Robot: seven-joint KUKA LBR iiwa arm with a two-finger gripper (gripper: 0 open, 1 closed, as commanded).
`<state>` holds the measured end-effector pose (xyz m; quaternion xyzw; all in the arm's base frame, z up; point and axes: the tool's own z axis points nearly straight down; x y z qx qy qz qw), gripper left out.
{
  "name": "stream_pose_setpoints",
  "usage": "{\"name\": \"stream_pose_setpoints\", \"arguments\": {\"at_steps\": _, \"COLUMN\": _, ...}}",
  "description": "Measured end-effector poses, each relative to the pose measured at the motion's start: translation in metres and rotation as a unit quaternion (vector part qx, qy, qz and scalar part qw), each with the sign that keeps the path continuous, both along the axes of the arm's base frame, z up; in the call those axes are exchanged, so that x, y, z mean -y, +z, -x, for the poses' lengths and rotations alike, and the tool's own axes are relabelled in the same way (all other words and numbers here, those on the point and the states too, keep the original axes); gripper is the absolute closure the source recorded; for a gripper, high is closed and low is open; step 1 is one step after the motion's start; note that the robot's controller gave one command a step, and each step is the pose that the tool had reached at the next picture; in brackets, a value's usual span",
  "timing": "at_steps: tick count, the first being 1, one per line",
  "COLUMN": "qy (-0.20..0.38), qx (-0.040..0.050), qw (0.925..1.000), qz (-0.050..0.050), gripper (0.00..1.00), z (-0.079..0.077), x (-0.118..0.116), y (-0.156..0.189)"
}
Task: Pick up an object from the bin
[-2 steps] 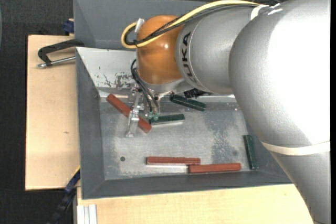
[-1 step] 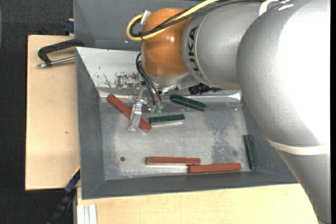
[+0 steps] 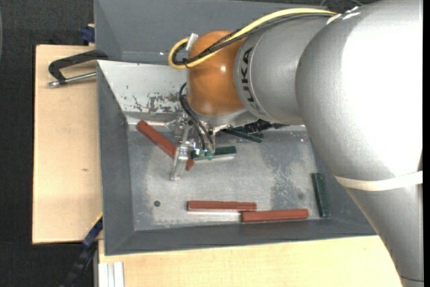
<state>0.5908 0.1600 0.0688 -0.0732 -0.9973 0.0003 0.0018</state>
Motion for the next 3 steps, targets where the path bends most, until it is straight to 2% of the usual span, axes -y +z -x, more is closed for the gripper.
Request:
{"name": "stream_pose_setpoints", "arguments": {"at_steps": 1, "qy": -0.122, "qx": 0.0034, "qw": 0.9925, "qz": -0.001, "gripper": 1.0, "z": 0.0016, "x": -0.0186, "y": 0.0021}}
{"name": "stream_pose_setpoints", "arguments": {"at_steps": 3, "qy": -0.123, "qx": 0.0007, "qw": 0.9925, "qz": 0.0, "gripper": 1.0, "z": 0.0031, "x": -0.018, "y": 0.006}}
